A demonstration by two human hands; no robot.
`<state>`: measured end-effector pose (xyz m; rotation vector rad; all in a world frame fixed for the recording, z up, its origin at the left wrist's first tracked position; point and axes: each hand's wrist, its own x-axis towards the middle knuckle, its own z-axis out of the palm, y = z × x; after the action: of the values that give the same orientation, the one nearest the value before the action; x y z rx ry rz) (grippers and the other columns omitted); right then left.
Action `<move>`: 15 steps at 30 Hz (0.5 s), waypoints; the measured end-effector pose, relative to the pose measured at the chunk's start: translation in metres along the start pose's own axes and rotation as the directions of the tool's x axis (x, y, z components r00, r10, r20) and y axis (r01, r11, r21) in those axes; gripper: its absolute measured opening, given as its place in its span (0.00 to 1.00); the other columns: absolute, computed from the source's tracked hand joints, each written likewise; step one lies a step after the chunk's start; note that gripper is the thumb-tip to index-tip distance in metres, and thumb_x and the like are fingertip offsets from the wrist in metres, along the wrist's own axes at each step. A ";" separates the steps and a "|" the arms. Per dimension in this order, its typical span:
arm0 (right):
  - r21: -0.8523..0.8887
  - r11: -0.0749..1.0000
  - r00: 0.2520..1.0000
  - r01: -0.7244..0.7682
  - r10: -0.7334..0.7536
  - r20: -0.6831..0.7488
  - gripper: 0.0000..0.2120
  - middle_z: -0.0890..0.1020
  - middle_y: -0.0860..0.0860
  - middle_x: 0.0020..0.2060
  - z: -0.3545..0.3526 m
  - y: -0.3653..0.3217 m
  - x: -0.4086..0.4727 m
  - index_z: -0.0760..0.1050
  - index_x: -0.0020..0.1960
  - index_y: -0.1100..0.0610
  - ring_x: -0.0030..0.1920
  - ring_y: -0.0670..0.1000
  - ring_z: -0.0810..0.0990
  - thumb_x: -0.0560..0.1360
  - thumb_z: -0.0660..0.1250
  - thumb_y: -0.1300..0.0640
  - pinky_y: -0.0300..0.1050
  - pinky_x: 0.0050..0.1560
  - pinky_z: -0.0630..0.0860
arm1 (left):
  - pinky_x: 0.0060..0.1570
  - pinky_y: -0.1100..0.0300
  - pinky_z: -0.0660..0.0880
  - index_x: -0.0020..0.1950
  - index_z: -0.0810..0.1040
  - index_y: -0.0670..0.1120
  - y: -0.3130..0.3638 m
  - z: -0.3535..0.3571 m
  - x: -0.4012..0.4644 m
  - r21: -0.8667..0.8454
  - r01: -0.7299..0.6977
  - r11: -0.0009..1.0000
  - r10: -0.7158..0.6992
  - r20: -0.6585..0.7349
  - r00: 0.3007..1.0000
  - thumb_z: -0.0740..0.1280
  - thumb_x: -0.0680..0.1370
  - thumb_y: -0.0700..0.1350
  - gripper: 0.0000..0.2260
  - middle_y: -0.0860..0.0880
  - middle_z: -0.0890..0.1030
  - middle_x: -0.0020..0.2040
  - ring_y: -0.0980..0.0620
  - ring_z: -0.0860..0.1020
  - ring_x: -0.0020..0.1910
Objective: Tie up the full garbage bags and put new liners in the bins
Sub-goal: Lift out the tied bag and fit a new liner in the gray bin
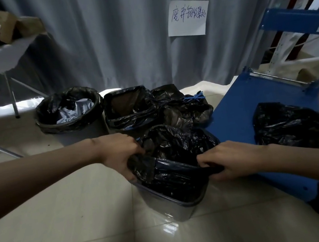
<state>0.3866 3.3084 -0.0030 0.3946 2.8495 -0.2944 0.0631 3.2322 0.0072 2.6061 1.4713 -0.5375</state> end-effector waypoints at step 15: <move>-0.078 0.988 0.990 -0.135 0.138 0.032 0.12 0.80 0.46 0.49 0.010 0.008 0.009 0.75 0.56 0.48 0.49 0.47 0.78 0.79 0.62 0.43 0.46 0.48 0.76 | 0.49 0.54 0.73 0.67 0.69 0.50 -0.004 0.020 0.002 0.151 0.100 0.983 -0.088 -0.084 0.993 0.66 0.77 0.57 0.22 0.52 0.71 0.64 0.49 0.76 0.60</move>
<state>0.3830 3.3159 -0.0161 0.5594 2.7708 -0.1654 0.0554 3.2308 -0.0118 2.7134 1.6459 -0.5907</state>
